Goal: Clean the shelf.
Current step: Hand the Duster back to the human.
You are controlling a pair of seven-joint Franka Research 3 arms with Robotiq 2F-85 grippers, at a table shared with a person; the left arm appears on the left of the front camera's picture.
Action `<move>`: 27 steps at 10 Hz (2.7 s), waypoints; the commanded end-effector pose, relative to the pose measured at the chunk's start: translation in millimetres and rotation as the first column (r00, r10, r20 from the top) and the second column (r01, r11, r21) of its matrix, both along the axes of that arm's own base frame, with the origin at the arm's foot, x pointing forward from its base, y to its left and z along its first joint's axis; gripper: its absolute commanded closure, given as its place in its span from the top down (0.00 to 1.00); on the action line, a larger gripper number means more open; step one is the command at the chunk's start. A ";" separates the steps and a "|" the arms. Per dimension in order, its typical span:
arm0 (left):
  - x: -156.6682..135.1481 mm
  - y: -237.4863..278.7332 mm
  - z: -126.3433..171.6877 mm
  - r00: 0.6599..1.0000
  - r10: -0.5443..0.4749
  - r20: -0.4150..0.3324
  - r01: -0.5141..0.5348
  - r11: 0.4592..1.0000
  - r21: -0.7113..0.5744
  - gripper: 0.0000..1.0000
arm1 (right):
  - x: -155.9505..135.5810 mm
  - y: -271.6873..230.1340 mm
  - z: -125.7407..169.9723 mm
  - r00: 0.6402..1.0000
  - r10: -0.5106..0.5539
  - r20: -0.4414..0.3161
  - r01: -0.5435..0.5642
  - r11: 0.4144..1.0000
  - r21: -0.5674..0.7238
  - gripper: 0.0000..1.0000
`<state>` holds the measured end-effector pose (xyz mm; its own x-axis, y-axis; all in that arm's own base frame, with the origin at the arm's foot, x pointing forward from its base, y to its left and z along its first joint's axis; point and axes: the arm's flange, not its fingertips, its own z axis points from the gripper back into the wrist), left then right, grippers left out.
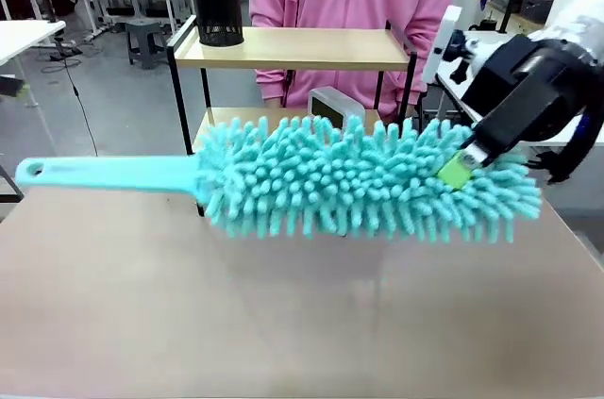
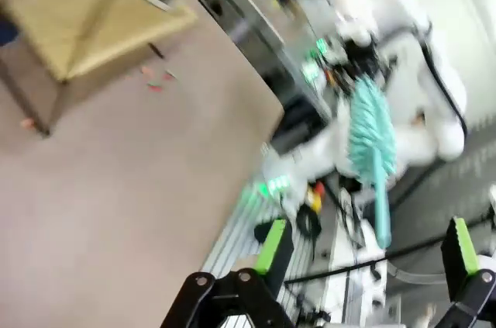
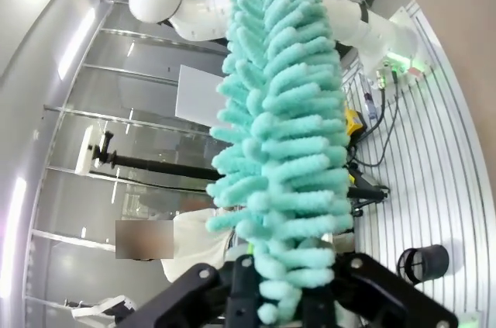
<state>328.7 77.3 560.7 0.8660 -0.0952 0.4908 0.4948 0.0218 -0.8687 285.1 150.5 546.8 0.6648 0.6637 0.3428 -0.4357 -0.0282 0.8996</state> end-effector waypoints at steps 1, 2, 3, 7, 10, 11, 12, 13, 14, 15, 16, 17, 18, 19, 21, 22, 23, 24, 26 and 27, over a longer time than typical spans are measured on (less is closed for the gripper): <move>8.7 19.8 -44.2 0.892 0.411 -0.190 -0.446 0.871 -0.208 1.00 | -10.7 -39.4 16.8 0.996 -0.063 0.057 0.057 0.994 0.097 0.00; 11.7 35.1 -71.1 0.815 0.514 -0.269 -0.571 0.793 -0.213 1.00 | -17.7 -75.1 28.4 0.979 -0.183 0.090 0.167 0.973 0.157 0.00; 15.7 41.4 -96.1 0.782 0.508 -0.361 -0.605 0.758 -0.243 1.00 | -23.8 -124.4 33.1 0.887 -0.453 0.087 0.421 0.872 0.248 0.00; 14.7 65.8 -138.3 0.741 0.528 -0.414 -0.634 0.753 -0.173 1.00 | -71.7 -269.8 -39.5 0.316 -0.927 -0.201 0.933 0.265 0.242 0.13; 14.7 65.8 -138.3 0.741 0.528 -0.414 -0.634 0.753 -0.173 1.00 | -80.3 -286.9 -99.0 0.167 -0.929 -0.331 0.985 0.169 0.022 0.13; 14.7 65.8 -138.3 0.741 0.528 -0.414 -0.634 0.753 -0.173 1.00 | -75.9 -291.5 -116.2 0.077 -0.937 -0.342 0.989 0.116 -0.095 0.13; 14.7 65.8 -138.3 0.741 0.528 -0.414 -0.634 0.753 -0.173 1.00 | -68.3 -289.0 -127.8 0.046 -0.946 -0.320 0.976 0.111 -0.189 0.13; 14.7 65.8 -138.3 0.741 0.528 -0.414 -0.634 0.753 -0.173 1.00 | -59.5 -282.3 -131.1 0.086 -0.951 -0.297 0.963 0.156 -0.220 0.13; 14.7 65.8 -138.3 0.741 0.528 -0.414 -0.634 0.753 -0.173 1.00 | -57.7 -368.1 -103.3 0.092 -0.952 -0.292 0.985 0.130 -0.114 0.13; 14.7 65.8 -138.3 0.741 0.528 -0.414 -0.634 0.753 -0.173 1.00 | -57.7 -368.1 -103.3 0.092 -0.952 -0.292 0.985 0.130 -0.114 0.13; 14.7 65.8 -138.3 0.741 0.528 -0.414 -0.634 0.753 -0.173 1.00 | -57.7 -368.1 -103.3 0.092 -0.952 -0.292 0.985 0.130 -0.114 0.13; 14.7 65.8 -138.3 0.741 0.528 -0.414 -0.634 0.753 -0.173 1.00 | -57.7 -368.1 -103.3 0.092 -0.952 -0.292 0.985 0.130 -0.114 0.13; 14.7 65.8 -138.3 0.741 0.528 -0.414 -0.634 0.753 -0.173 1.00 | -57.7 -368.1 -103.3 0.092 -0.952 -0.292 0.985 0.130 -0.114 0.13; 14.7 65.8 -138.3 0.741 0.528 -0.414 -0.634 0.753 -0.173 1.00 | -57.7 -368.1 -103.3 0.092 -0.952 -0.292 0.985 0.130 -0.114 0.13; 14.7 65.8 -138.3 0.741 0.528 -0.414 -0.634 0.753 -0.173 1.00 | -57.7 -368.1 -103.3 0.092 -0.952 -0.292 0.985 0.130 -0.114 0.13; 14.7 65.8 -138.3 0.741 0.528 -0.414 -0.634 0.753 -0.173 1.00 | -57.7 -368.1 -103.3 0.092 -0.952 -0.292 0.985 0.130 -0.114 0.13; 14.7 65.8 -138.3 0.741 0.528 -0.414 -0.634 0.753 -0.173 1.00 | -57.7 -368.1 -103.3 0.092 -0.952 -0.292 0.985 0.130 -0.114 0.13; 14.7 65.8 -138.3 0.741 0.528 -0.414 -0.634 0.753 -0.173 1.00 | -57.7 -368.1 -103.3 0.092 -0.952 -0.292 0.985 0.130 -0.114 0.13; 14.7 65.8 -138.3 0.741 0.528 -0.414 -0.634 0.753 -0.173 1.00 | -57.7 -368.1 -103.3 0.092 -0.952 -0.292 0.985 0.130 -0.114 0.13; 14.7 65.8 -138.3 0.741 0.528 -0.414 -0.634 0.753 -0.173 1.00 | -57.7 -368.1 -103.3 0.092 -0.952 -0.292 0.985 0.130 -0.114 0.13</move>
<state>346.5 140.9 419.7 0.8057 0.5861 0.0853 0.1502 -0.0629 -0.9867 230.8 -217.3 443.8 0.7575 -0.6517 0.0387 0.0812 0.1529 0.9849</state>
